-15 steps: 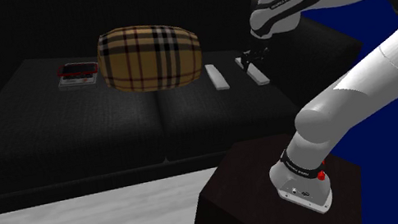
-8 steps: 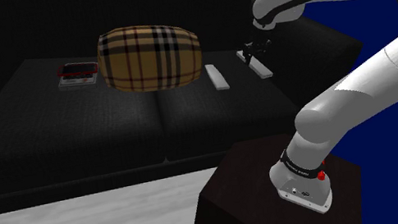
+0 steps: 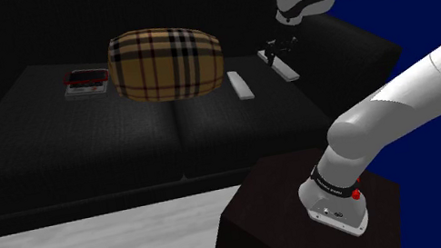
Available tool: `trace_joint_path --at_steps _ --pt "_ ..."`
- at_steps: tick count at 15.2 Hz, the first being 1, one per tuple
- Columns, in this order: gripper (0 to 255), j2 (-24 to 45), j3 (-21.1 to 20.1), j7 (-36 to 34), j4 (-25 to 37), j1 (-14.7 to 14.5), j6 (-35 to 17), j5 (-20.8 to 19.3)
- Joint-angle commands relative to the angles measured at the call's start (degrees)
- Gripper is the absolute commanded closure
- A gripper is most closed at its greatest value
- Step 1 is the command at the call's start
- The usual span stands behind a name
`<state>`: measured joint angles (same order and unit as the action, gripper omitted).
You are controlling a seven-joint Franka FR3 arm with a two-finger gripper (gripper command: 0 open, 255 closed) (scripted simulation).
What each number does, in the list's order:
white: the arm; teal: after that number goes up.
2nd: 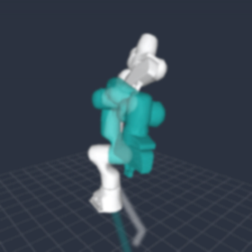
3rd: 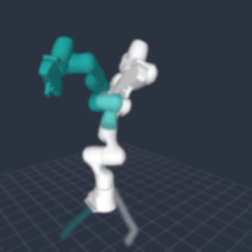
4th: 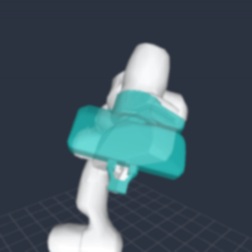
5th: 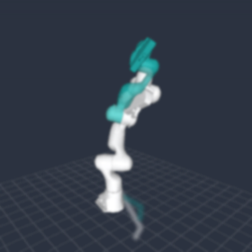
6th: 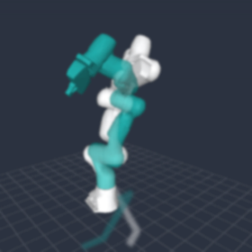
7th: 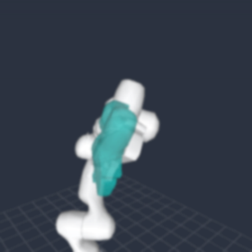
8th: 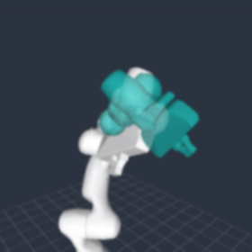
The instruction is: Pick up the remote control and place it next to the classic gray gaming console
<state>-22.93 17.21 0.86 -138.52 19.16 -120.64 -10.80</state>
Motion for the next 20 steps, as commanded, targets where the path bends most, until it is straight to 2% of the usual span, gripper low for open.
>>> trace_joint_path --at_steps 1,10,20 --pt "255 -0.2 -2.1 -2.8 -0.2 -1.1 0.4 0.6" --pt "255 2.9 -11.2 -15.3 2.2 -6.8 0.8 4.0" --pt "255 11.8 -19.9 -28.4 11.1 -12.5 1.9 6.1"
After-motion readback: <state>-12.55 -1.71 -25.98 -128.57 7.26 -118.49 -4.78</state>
